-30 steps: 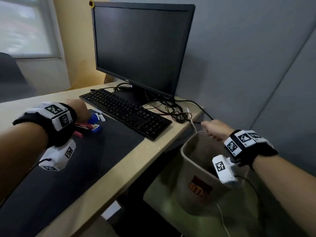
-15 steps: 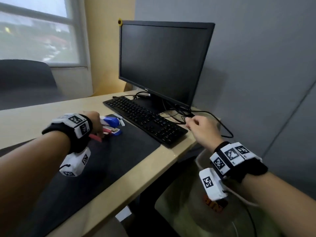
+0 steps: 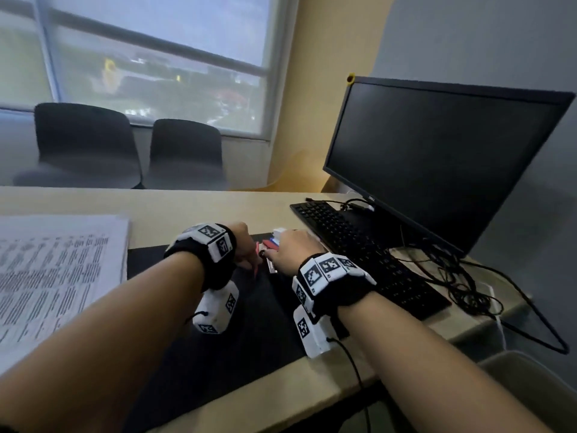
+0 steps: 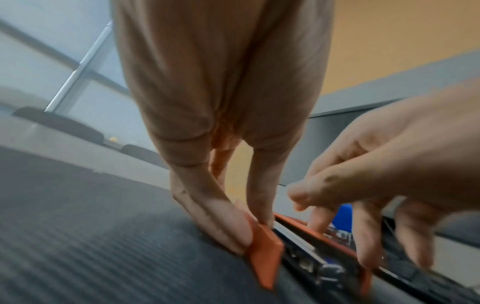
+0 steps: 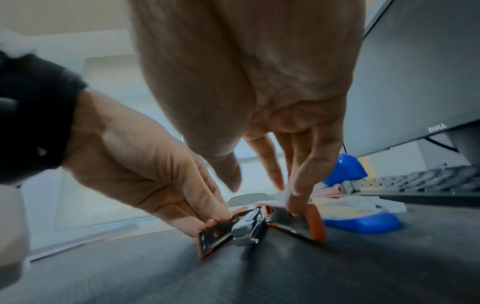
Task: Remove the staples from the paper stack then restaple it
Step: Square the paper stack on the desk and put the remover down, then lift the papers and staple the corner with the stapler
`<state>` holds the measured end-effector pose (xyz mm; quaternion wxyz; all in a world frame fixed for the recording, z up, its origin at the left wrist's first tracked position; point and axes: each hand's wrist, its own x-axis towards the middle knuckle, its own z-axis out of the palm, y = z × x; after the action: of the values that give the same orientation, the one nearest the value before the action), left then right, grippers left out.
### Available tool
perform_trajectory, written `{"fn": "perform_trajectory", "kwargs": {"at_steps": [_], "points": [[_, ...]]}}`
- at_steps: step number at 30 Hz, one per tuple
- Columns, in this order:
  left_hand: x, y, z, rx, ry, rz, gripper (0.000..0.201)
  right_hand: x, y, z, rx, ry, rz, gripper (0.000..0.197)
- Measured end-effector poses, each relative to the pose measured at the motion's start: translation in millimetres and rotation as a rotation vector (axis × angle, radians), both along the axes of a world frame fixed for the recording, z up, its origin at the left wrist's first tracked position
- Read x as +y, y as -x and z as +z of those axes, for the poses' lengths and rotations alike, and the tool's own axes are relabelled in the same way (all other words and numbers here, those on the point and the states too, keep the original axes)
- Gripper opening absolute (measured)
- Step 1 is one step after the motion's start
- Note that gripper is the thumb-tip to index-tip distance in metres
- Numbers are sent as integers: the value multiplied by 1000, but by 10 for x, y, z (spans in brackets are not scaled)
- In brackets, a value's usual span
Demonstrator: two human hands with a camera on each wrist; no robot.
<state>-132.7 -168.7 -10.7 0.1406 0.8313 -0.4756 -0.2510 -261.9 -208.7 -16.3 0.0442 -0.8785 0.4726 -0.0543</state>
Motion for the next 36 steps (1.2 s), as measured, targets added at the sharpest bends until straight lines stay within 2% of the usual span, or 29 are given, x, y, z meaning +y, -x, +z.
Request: {"fn": "perform_trajectory", "kwargs": {"at_steps": [2,6,10,12,15,17,20,21,24,27,29,31,33,36], "points": [[54,19,13,95,19,3,27,-61,-57,-21,-12,-29,-33,43],[89,66,44,104,84,19,30,-63,-114,-67,-35,-49,-32,46],[93,115,51,184,68,-56,27,115,-49,101,35,148,-17,35],[133,88,121,94,37,-89,23,192,-4,193,111,237,-14,32],[309,-118,287,156,55,-14,34,268,-59,260,234,274,-14,31],[515,-385,393,134,66,61,30,325,-181,310,285,312,-19,30],[1003,-873,554,88,74,207,24,498,-493,364,219,331,31,26],[1194,-1038,610,52,67,259,22,574,-615,367,164,289,57,27],[1834,-1554,676,-81,35,398,36,802,-1015,285,11,40,99,39],[2405,-1854,632,-141,2,570,21,1008,-1413,109,-119,-327,153,44],[2658,-1917,540,-140,-85,633,35,1130,-1605,34,-235,-533,167,35],[2798,-1917,425,-62,-108,679,48,1202,-1742,5,-303,-648,151,30],[2841,-1898,348,-42,-87,662,49,1233,-1856,-15,-356,-728,111,23],[2842,-1860,331,58,-16,703,52,1254,-2000,-55,-383,-832,43,30]]}}
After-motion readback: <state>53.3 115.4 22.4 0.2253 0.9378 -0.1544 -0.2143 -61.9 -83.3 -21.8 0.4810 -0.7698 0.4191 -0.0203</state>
